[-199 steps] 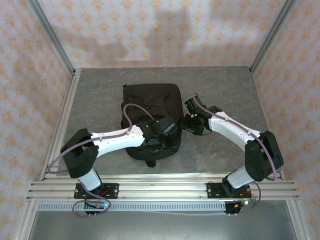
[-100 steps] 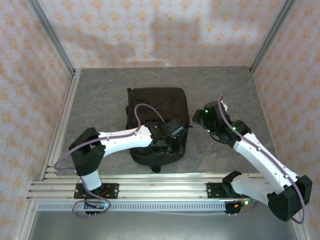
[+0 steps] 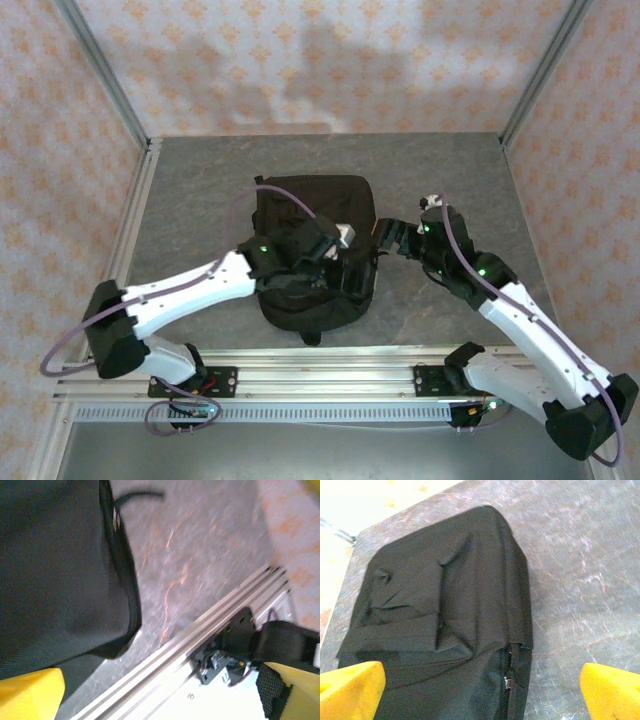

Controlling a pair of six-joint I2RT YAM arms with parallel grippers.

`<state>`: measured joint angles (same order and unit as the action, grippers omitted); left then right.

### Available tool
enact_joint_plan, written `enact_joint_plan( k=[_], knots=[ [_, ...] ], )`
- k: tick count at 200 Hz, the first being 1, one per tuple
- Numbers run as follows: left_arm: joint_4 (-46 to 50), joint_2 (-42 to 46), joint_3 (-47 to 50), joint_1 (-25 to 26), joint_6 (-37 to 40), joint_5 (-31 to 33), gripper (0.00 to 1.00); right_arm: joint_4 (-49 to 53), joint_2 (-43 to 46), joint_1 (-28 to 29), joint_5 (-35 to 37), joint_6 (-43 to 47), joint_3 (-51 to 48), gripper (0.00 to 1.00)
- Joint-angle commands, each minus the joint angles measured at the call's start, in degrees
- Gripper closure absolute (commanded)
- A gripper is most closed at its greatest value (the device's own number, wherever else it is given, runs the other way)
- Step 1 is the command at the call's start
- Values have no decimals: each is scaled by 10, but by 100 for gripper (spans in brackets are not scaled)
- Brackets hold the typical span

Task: Pack the student bag
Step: Zip the student bag at the center of the table, then reset both arms

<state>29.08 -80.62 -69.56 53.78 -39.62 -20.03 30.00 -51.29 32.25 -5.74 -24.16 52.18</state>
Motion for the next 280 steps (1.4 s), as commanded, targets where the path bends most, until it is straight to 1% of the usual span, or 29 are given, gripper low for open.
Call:
enact_joint_plan(
  k=[1,6,15,27,37,52,62,69,78,85,91,101,107,118,129,142,150,163,177,185,196,213,226,235,244,265,270,275,280],
  knots=[
    [23,45,-42,-14,76,108,0,-32,23,21,41,84,24,1],
    [24,59,-43,-15,86,136,0,-39,27,21,43,92,24,1],
    [11,91,-32,-13,120,223,0,-47,32,21,60,100,26,1],
    [-23,136,3,-18,116,336,0,-44,33,21,101,108,37,1],
    [-47,165,21,-20,118,422,0,-42,33,21,128,138,46,1],
    [-84,194,48,-22,149,532,0,-57,36,21,162,189,45,1],
    [-137,204,77,-27,207,587,0,-91,38,20,188,212,23,1],
    [-154,203,89,-37,245,605,0,-123,40,20,216,217,-3,1],
    [-136,193,85,-59,275,626,0,-166,43,20,234,251,-34,0],
    [-112,185,77,-78,278,645,0,-185,48,20,217,292,-49,0],
    [-100,179,74,-98,284,644,0,-198,53,20,200,317,-61,1],
    [-98,179,86,-134,283,629,0,-230,63,20,197,319,-80,1],
    [-109,184,105,-158,276,609,0,-254,70,19,187,327,-92,1],
    [-162,209,154,-194,293,553,0,-304,85,19,148,365,-121,1],
    [-249,247,216,-207,345,513,0,-366,96,19,125,408,-156,1],
    [-373,299,296,-216,407,475,0,-439,103,18,151,427,-192,0],
    [-428,324,342,-233,422,455,0,-465,107,16,169,441,-206,0],
    [-456,349,389,-266,409,454,0,-492,115,10,201,468,-219,1],
    [-451,350,418,-322,363,473,0,-539,121,-3,250,494,-236,1],
    [-437,343,428,-356,337,466,0,-567,122,-15,269,504,-247,1],
    [-432,321,438,-393,330,450,0,-583,119,-34,282,503,-259,1],
    [-444,274,453,-416,335,443,0,-591,101,-67,269,494,-288,1],
    [-453,240,464,-437,334,421,0,-620,68,-97,302,439,-318,1],
    [-462,216,468,-442,326,437,0,-628,40,-123,321,393,-335,1],
    [-473,192,470,-445,328,442,0,-629,13,-149,321,355,-347,1],
    [-508,125,470,-451,318,454,0,-640,-47,-169,312,323,-357,1],
    [-490,116,455,-451,324,444,0,-641,-61,-170,308,322,-356,1],
    [-513,100,453,-451,349,421,0,-644,-76,-173,308,320,-355,1],
    [-516,88,445,-451,364,400,0,-650,-91,-175,310,317,-355,1]
  ],
)
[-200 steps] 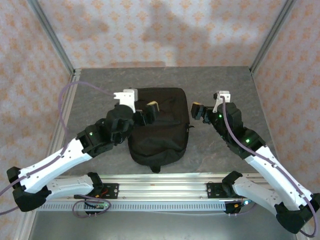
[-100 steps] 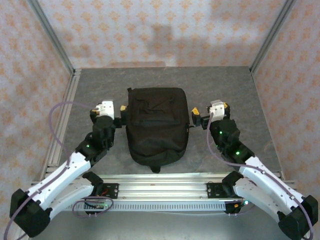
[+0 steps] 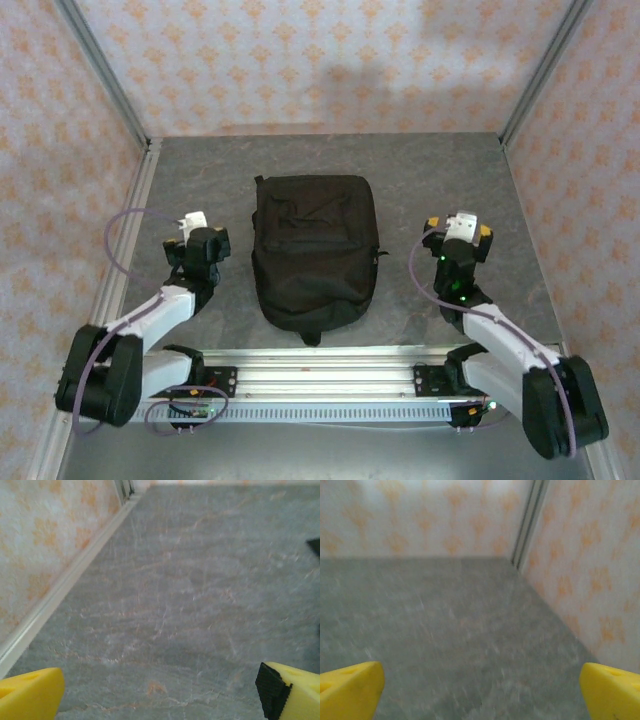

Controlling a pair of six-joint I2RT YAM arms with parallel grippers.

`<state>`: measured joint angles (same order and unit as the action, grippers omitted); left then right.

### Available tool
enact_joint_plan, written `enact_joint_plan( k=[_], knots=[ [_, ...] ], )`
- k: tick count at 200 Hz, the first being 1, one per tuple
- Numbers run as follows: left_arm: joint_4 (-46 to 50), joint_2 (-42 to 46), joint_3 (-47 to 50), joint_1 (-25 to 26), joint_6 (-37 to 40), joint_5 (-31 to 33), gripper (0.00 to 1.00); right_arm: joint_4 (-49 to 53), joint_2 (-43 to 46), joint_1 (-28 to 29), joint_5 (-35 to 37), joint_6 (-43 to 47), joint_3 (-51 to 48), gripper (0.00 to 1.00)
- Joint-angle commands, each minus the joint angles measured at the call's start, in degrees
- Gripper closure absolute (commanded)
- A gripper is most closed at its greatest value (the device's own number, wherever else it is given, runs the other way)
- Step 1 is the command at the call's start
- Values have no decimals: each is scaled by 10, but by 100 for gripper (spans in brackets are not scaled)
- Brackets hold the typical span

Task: Pack the student bag
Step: Reset both arms

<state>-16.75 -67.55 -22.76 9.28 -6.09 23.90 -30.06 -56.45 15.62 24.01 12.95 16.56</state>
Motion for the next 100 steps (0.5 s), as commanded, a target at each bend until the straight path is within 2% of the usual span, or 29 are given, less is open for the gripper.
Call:
enact_joint_plan(
  k=[1,36,52,67,80,84,91,95,100],
  knots=[
    [-59,-45,-25,-6,31,-44,0,-53,-46,-10,14,-55,1,0],
    [-179,-84,-9,-11,86,-104,0,-137,-126,-48,48,-107,-23,0],
    [-211,-114,-12,-12,108,-130,0,-148,-142,-88,-48,-124,-17,0],
    [-294,-150,17,-21,104,-134,0,-216,-185,-110,-106,-118,-23,0],
    [-351,-187,26,-37,95,-152,0,-297,-263,-132,-178,-115,-30,0],
    [-338,-192,16,-37,97,-154,0,-339,-296,-136,-201,-111,-33,0],
    [-257,-177,-11,-43,89,-172,0,-399,-342,-138,-239,-96,-27,0],
    [-262,-181,-14,-57,82,-193,0,-372,-341,-139,-265,-84,-14,0],
    [-280,-190,-12,-66,75,-198,0,-266,-315,-140,-292,-74,17,0]
  ],
)
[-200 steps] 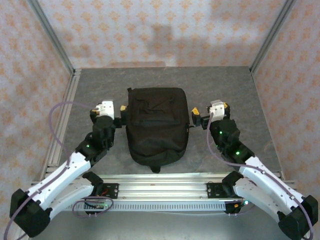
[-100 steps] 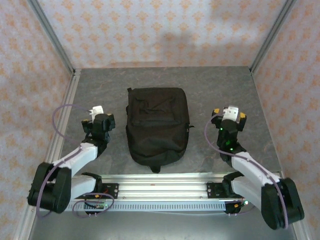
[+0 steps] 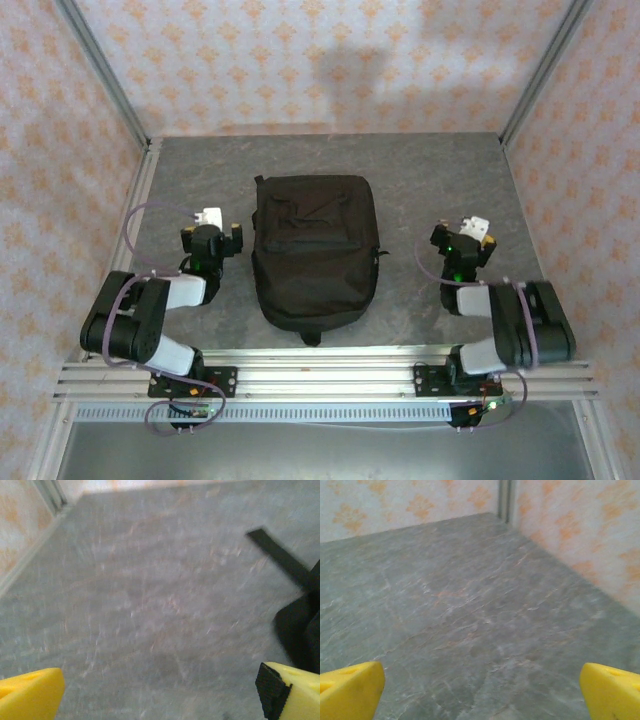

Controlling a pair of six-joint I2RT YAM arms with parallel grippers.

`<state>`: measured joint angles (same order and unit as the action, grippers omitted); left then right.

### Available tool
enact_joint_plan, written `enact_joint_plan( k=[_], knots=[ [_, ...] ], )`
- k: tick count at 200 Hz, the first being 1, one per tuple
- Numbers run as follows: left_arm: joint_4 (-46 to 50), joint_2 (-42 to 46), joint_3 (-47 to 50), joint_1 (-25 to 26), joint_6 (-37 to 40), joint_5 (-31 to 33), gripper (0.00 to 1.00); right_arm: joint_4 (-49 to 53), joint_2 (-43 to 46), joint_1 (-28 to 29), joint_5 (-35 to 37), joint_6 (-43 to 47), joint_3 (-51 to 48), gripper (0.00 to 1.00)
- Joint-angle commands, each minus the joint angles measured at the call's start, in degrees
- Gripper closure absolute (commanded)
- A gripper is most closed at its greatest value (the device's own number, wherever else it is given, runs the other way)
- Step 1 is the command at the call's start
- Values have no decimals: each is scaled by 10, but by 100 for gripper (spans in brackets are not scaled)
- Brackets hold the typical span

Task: Pack the student bag
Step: Reset both arms

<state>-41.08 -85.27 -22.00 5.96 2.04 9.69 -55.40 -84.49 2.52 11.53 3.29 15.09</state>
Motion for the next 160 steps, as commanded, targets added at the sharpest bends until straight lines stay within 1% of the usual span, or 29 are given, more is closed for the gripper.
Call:
enact_joint_plan(
  k=[1,4,7,12,13,18,21,23,24,29,31,37,41,46,53,65,75,83,122,160],
  knots=[
    [-35,-13,-21,-34,-9,-56,0,14,-28,-10,-176,26,40,0],
    [-18,-9,-25,-36,-11,-58,0,95,-11,-13,-196,35,61,1],
    [2,-4,-30,-37,-12,-59,0,134,-9,-20,-220,40,83,1],
    [-13,-7,-27,-37,-11,-59,0,83,-31,-37,-242,21,77,1],
    [-19,-9,-26,-37,-11,-58,0,49,-40,-41,-247,13,69,1],
    [-20,-10,-25,-37,-11,-58,0,12,-50,-52,-245,-5,61,1],
    [-5,-6,-29,-37,-11,-59,0,27,-47,-55,-235,-11,65,1],
    [0,-5,-30,-37,-12,-59,0,63,-39,-53,-225,-11,75,1],
    [-1,-5,-29,-37,-12,-60,0,63,-39,-53,-225,-11,75,1],
    [-19,-9,-25,-37,-11,-58,0,131,-24,-47,-211,-3,96,1],
    [-20,-10,-25,-37,-10,-58,0,137,-23,-44,-204,-2,99,1],
    [-3,-6,-29,-37,-12,-59,0,91,-37,-36,-186,-2,88,1],
    [-10,-7,-28,-37,-12,-58,0,69,-42,-36,-175,-6,82,1],
    [-15,-9,-27,-37,-11,-58,0,85,-39,-35,-159,-12,86,1],
    [-4,-6,-29,-37,-12,-58,0,128,-26,-34,-154,-12,97,1],
    [-7,-7,-29,-37,-11,-58,0,92,-37,-34,-155,-12,88,1],
    [-12,-8,-27,-37,-11,-58,0,119,-29,-34,-154,-12,95,1],
    [-10,-7,-27,-37,-11,-58,0,100,-33,-34,-155,-12,89,1],
    [-11,-8,-27,-36,-10,-57,0,101,-28,-27,-145,-7,86,1],
    [-11,-7,-27,-36,-10,-57,0,105,-28,-13,-119,2,88,1]
  ],
)
